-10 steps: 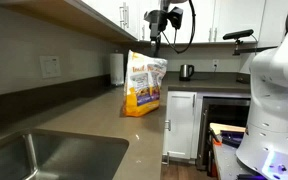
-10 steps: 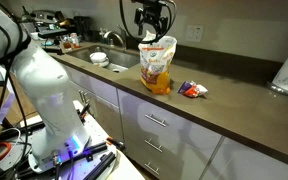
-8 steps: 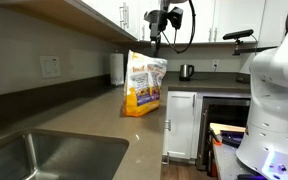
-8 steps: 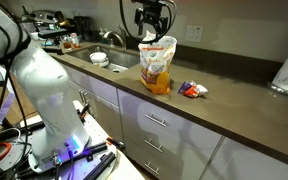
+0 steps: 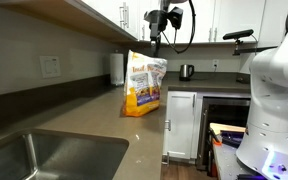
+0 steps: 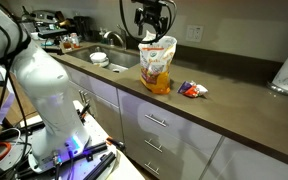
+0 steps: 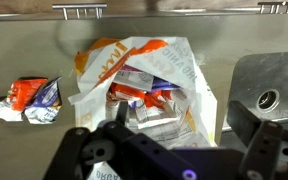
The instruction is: Remove the contents from the plastic packaging.
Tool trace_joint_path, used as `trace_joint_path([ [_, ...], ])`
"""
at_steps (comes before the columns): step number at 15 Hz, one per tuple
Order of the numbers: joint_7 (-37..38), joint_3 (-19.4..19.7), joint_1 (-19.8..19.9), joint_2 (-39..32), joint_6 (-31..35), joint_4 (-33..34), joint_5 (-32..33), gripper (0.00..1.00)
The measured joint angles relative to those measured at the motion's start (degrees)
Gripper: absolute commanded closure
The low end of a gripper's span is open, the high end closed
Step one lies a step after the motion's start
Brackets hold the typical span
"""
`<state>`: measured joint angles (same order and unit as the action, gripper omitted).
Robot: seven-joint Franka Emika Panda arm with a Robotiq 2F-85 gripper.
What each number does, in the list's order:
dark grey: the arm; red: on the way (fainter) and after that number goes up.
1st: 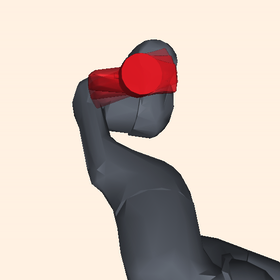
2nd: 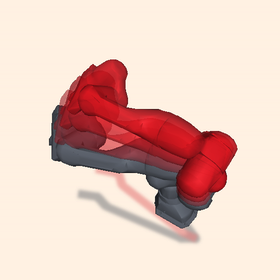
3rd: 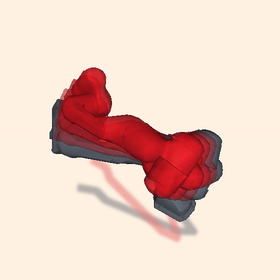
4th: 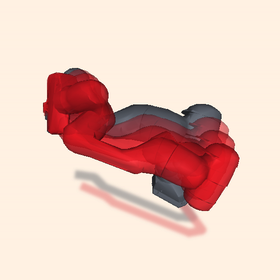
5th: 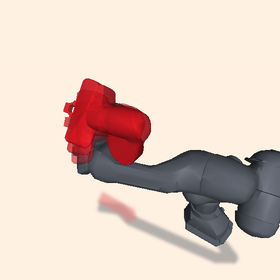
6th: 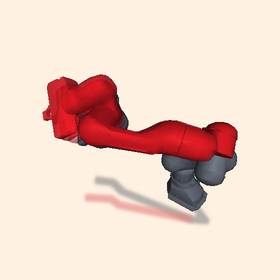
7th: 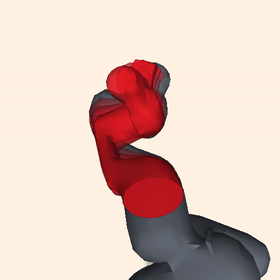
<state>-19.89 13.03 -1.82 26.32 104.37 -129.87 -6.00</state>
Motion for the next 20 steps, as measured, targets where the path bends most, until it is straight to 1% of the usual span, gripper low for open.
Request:
trace_joint_path([
  [3, 0.13, -0.1, 0.39, -0.2, 0.16, 0.0, -0.34, 0.0],
  [8, 1.71, 0.86, 2.07, -3.35, 2.36, 0.85, -5.43, 0.0],
  [10, 4.08, 0.9, 2.72, -5.54, 3.97, 2.05, -6.99, 0.0],
  [14, 11.62, 0.08, 3.44, -10.95, 6.24, 5.37, -7.45, 0.0],
  [17, 16.63, -0.83, 3.81, -15.98, 6.34, 8.07, -7.69, 0.0],
  [20, 19.57, -1.58, 3.89, -20.86, 6.14, 9.84, -9.26, 0.0],
])
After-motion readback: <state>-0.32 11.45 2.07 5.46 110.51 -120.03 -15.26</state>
